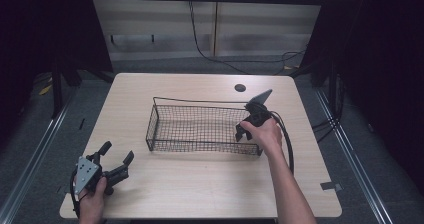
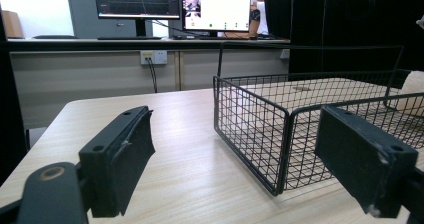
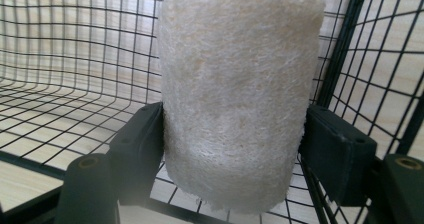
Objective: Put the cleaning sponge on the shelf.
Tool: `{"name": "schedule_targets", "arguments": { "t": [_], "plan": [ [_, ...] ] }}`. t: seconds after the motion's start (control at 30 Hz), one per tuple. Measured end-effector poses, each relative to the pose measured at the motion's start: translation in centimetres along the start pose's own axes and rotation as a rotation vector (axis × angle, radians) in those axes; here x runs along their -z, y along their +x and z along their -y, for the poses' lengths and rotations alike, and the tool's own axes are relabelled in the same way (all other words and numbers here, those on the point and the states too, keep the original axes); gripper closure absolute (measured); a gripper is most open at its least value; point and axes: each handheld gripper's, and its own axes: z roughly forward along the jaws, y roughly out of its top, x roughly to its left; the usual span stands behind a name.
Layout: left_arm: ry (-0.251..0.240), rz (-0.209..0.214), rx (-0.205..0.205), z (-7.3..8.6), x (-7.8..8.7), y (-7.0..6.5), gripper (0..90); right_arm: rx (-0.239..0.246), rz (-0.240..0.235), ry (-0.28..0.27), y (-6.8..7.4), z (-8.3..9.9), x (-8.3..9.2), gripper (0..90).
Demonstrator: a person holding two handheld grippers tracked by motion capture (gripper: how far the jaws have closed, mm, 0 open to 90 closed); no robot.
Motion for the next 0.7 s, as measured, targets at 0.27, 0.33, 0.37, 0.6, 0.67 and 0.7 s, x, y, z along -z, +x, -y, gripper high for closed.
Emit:
{"name": "schedule_targets", "arguments": {
  "t": [0.27, 0.33, 0.37, 0.6, 0.67, 0.7],
  "plan": [
    [-0.001, 0.013, 0.006, 0.0, 0.0, 0.0, 15.4, -0.010, 0.035, -0.003, 0.6, -0.2, -0.9, 28.6],
    [-0.001, 0.013, 0.006, 0.0, 0.0, 0.0, 15.3, -0.014, 0.043, 0.000, 0.6, -0.3, -1.0, 28.6],
    [-0.001, 0.013, 0.006, 0.0, 0.0, 0.0, 15.3, -0.020, 0.042, -0.001, 0.7, -0.3, -1.1, 28.6],
    [-0.001, 0.013, 0.006, 0.0, 0.0, 0.0, 15.4, -0.022, 0.067, 0.012, 0.9, -0.3, -1.5, 28.5],
    [-0.001, 0.012, 0.006, 0.0, 0.0, 0.0, 15.3, -0.029, 0.072, 0.008, 0.9, -0.3, -1.5, 28.5],
    [-0.001, 0.012, 0.006, 0.0, 0.0, 0.0, 15.3, -0.030, 0.071, 0.011, 1.0, -0.3, -1.6, 28.5]
  ]
}}
